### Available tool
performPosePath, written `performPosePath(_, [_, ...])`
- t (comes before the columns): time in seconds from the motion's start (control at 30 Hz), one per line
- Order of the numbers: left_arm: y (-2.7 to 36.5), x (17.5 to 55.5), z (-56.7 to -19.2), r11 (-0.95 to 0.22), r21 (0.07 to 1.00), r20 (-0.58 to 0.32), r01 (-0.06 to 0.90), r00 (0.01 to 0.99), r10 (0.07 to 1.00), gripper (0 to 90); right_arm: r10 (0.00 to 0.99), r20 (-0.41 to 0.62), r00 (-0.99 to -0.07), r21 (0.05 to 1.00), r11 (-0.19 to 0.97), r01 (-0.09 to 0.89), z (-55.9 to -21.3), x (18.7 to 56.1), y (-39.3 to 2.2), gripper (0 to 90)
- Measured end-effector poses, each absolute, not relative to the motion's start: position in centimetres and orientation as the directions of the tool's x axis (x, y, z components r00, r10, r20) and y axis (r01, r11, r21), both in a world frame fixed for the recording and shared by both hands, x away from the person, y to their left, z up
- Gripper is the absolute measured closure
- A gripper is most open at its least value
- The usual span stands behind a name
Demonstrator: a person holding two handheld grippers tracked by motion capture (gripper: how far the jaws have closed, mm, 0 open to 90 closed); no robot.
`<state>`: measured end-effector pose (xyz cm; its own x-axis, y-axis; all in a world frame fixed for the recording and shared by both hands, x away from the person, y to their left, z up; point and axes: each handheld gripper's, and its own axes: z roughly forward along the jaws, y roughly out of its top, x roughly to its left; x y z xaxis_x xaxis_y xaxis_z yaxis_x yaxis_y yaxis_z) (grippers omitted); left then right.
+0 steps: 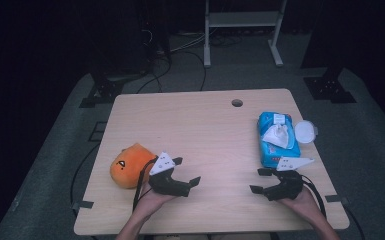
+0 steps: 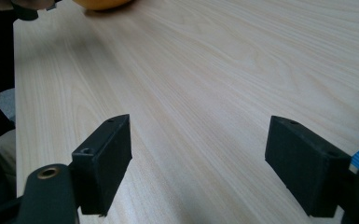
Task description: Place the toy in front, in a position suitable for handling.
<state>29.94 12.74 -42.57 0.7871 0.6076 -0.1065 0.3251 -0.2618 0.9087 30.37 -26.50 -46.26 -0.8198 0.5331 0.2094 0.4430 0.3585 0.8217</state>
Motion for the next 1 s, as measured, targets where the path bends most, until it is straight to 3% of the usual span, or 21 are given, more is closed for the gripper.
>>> performPosePath(1.0, [21.4, 30.1, -36.4, -0.151, 0.962, -0.045, 0.229, 0.674, 0.737, 6.0, 0.532, 0.197, -0.823, 0.811, 0.384, 0.442, -46.4, 30.3, -26.2, 22.0])
